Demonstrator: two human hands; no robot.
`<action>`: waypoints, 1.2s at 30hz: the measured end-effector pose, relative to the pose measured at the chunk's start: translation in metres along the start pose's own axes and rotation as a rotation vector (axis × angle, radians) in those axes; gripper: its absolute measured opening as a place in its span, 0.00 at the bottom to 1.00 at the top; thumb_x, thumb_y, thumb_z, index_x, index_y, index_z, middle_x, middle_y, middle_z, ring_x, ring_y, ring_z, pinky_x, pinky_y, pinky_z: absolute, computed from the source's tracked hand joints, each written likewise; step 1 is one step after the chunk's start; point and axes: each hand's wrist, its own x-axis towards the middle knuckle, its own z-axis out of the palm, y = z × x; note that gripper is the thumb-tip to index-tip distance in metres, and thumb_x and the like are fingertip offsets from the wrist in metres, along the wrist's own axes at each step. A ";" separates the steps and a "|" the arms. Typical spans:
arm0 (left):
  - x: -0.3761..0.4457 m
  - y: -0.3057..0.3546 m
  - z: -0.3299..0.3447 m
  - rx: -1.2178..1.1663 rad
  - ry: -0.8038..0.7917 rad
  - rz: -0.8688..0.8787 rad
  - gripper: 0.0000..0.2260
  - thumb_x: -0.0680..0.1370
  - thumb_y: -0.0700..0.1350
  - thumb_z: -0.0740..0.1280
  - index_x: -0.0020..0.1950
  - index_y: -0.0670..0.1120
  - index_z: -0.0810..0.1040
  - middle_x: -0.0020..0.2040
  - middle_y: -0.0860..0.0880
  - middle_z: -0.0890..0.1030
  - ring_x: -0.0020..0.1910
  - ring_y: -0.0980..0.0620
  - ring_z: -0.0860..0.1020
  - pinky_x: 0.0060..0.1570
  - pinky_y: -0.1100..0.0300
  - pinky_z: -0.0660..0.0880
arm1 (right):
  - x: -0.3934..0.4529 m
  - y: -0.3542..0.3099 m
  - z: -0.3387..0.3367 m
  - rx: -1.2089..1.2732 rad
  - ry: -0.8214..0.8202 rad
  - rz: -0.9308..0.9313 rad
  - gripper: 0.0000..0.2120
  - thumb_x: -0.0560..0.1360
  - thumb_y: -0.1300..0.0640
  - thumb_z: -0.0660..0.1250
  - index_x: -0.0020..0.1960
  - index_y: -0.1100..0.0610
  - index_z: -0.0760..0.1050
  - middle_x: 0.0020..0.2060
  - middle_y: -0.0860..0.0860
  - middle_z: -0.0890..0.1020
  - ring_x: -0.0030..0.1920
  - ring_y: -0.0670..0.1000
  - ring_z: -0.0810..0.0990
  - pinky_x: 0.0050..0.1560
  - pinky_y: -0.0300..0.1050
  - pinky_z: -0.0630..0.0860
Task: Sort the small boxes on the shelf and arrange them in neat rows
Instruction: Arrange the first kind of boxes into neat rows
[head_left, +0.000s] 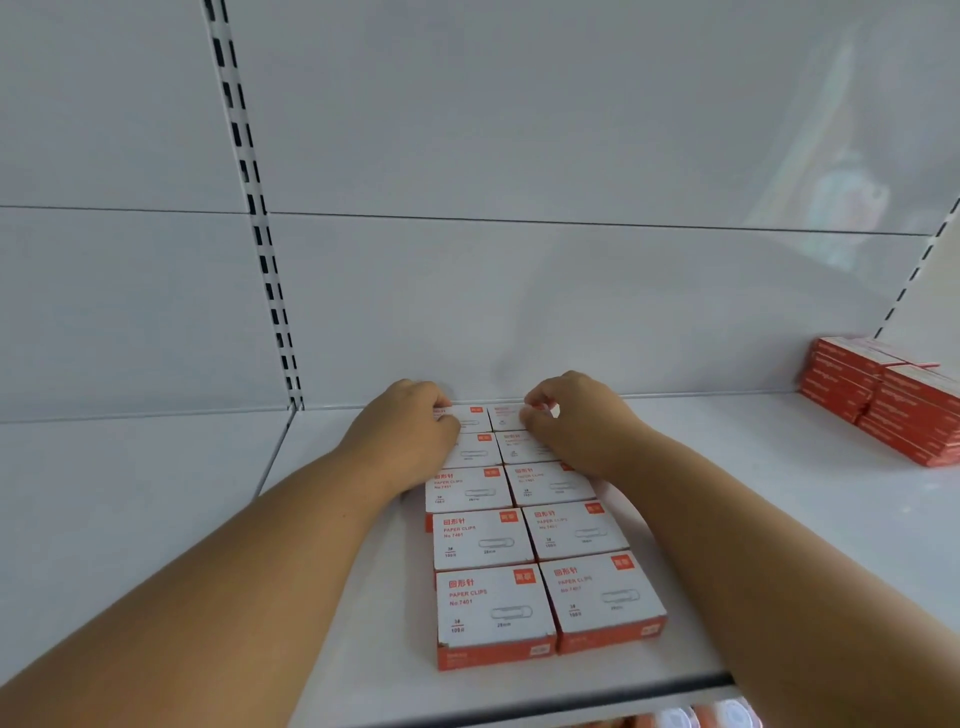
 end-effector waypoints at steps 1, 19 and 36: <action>0.001 0.000 0.000 0.005 0.000 0.000 0.11 0.79 0.48 0.60 0.58 0.50 0.77 0.58 0.50 0.75 0.53 0.49 0.77 0.49 0.56 0.74 | -0.001 -0.001 -0.001 0.007 -0.002 0.000 0.16 0.79 0.47 0.60 0.61 0.53 0.78 0.58 0.50 0.77 0.52 0.50 0.77 0.49 0.42 0.70; -0.139 0.035 -0.014 0.083 0.098 -0.186 0.12 0.82 0.58 0.53 0.55 0.52 0.69 0.49 0.54 0.80 0.42 0.55 0.78 0.42 0.54 0.76 | -0.125 0.012 -0.031 -0.062 -0.025 -0.055 0.19 0.80 0.38 0.50 0.44 0.51 0.68 0.37 0.47 0.78 0.37 0.48 0.76 0.34 0.45 0.71; -0.169 0.018 -0.013 0.170 0.030 0.202 0.31 0.75 0.67 0.62 0.75 0.57 0.63 0.64 0.57 0.71 0.56 0.56 0.72 0.55 0.61 0.72 | -0.166 -0.001 -0.022 -0.240 0.023 -0.276 0.31 0.71 0.26 0.49 0.66 0.45 0.63 0.61 0.44 0.77 0.48 0.48 0.77 0.44 0.45 0.76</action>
